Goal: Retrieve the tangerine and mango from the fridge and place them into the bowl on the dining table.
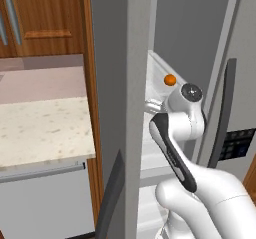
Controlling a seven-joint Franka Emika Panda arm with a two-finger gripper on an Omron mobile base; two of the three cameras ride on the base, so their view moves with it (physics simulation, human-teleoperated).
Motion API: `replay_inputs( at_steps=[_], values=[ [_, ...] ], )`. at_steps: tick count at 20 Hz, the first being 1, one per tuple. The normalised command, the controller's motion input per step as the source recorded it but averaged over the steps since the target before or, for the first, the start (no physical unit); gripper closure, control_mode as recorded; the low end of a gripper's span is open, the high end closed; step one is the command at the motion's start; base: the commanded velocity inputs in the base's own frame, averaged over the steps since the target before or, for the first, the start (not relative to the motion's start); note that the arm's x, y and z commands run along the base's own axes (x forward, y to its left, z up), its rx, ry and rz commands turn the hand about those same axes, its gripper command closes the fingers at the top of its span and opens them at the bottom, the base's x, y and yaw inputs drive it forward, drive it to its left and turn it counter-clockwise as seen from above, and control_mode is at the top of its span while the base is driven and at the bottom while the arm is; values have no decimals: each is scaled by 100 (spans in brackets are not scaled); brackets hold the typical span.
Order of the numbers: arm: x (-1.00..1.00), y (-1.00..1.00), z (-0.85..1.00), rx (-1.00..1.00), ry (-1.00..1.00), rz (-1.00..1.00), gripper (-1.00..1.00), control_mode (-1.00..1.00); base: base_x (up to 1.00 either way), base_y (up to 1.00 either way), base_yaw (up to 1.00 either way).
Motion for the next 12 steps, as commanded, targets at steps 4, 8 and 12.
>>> replay_inputs(
  at_steps=[4, 8, 12],
  values=[
    [0, 1, 36, -5, -4, 9, 100, -100, 0, 0, 0],
    [0, 1, 32, -3, -3, 7, 100, -100, 0, 0, 0],
    [0, 0, 39, -2, 0, 7, -100, -100, 0, 0, 0]
  ],
)
